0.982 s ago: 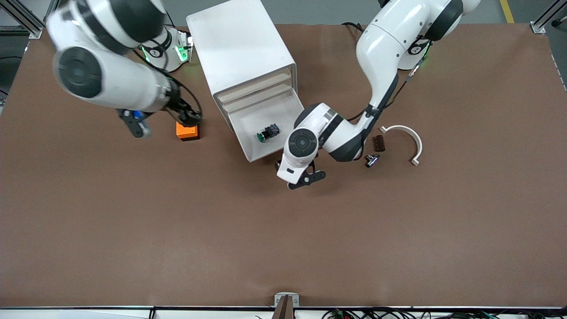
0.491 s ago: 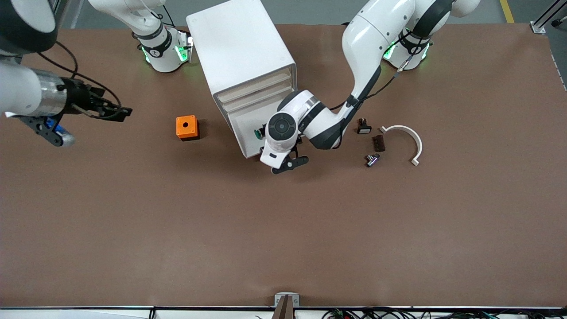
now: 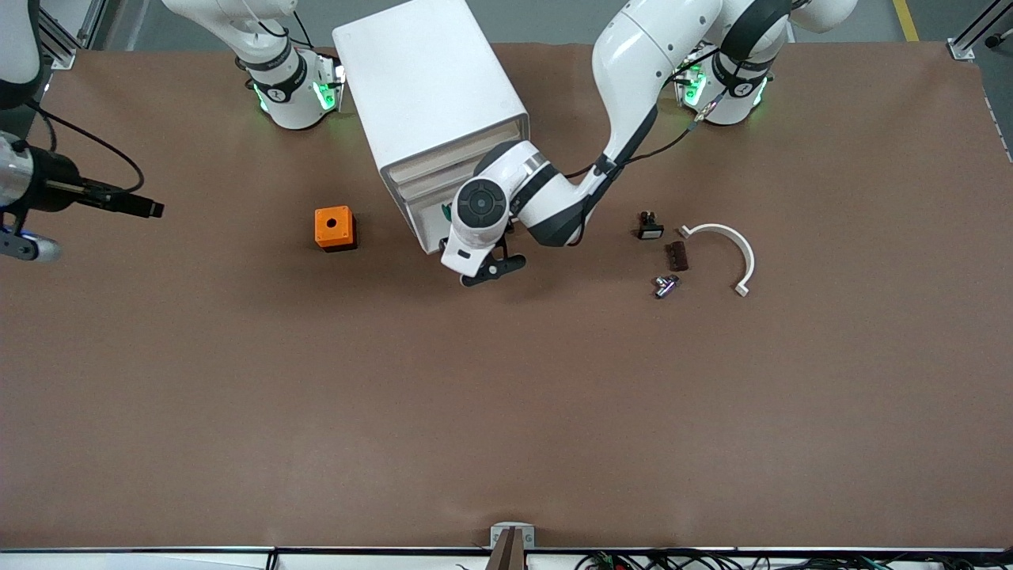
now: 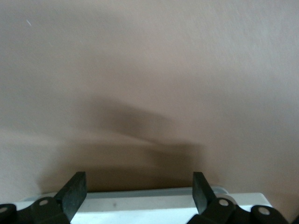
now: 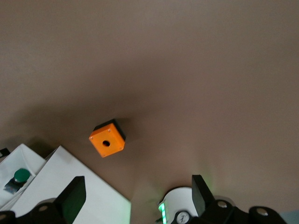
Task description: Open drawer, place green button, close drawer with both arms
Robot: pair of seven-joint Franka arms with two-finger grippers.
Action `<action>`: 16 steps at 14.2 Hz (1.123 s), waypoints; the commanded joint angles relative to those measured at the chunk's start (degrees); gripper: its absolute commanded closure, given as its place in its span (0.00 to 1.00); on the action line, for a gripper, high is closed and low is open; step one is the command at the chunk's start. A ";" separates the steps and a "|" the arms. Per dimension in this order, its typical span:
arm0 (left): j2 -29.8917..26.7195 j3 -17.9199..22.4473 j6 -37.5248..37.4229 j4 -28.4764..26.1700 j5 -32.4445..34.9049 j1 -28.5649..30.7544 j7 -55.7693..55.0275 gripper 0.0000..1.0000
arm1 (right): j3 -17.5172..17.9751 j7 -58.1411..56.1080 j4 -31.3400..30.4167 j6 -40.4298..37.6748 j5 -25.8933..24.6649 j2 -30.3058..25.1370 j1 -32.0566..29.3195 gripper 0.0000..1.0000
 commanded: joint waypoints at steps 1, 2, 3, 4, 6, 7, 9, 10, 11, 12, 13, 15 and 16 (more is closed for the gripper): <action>0.02 0.30 2.05 -0.78 -2.61 -1.56 -0.54 0.00 | 1.20 -3.90 2.31 2.90 -3.31 -1.13 -0.77 0.00; 0.02 0.30 2.40 -0.87 -3.14 -2.26 -0.63 0.00 | 1.20 -4.87 3.98 3.87 -3.49 -1.13 -0.77 0.00; 0.02 0.30 2.49 -0.87 -3.93 -3.14 -0.63 0.00 | 1.28 -5.14 5.65 4.32 -3.40 -0.96 -0.77 0.00; 0.02 0.30 2.67 -0.87 -4.54 -3.49 -0.63 0.00 | 1.28 -5.23 7.58 4.41 -3.40 -0.69 -0.68 0.00; 0.11 0.30 3.28 -1.48 -4.81 -4.63 -0.72 0.00 | 1.28 -5.14 10.05 4.41 -3.40 -0.34 -0.68 0.00; 0.11 0.30 3.55 -1.66 -5.42 -5.08 -1.06 0.00 | 1.28 -5.14 10.67 4.41 -3.49 -0.34 -0.77 0.00; 0.11 0.30 3.99 -1.66 -6.48 -5.78 -1.86 0.00 | 1.28 -5.23 11.98 4.41 -3.49 -0.25 -0.86 0.00; 0.11 0.30 4.07 -1.66 -7.01 -6.31 -1.95 0.00 | 1.28 -5.14 12.51 4.32 -3.58 -0.17 -0.69 0.00; 0.11 0.30 4.08 -1.66 -7.19 -6.48 -2.03 0.00 | 1.28 -5.23 13.13 4.23 -3.40 -0.16 -0.60 0.00; 0.11 0.30 4.08 -1.75 -7.19 -6.49 -1.95 0.00 | 1.37 -5.23 13.22 4.23 -3.23 -0.08 -0.51 0.00; 0.02 0.30 4.08 -1.75 -7.10 -6.23 -1.51 0.00 | 1.37 -5.23 13.13 3.89 -3.23 -0.08 -0.51 0.00; -0.24 1.00 3.99 -1.49 -6.23 -4.91 0.24 0.00 | 1.37 -7.06 13.05 3.80 -3.23 0.10 -0.95 0.00; -0.68 1.00 3.99 -1.31 -6.22 -2.29 3.21 0.00 | 1.28 -8.46 13.05 3.79 -3.23 0.10 -1.03 0.00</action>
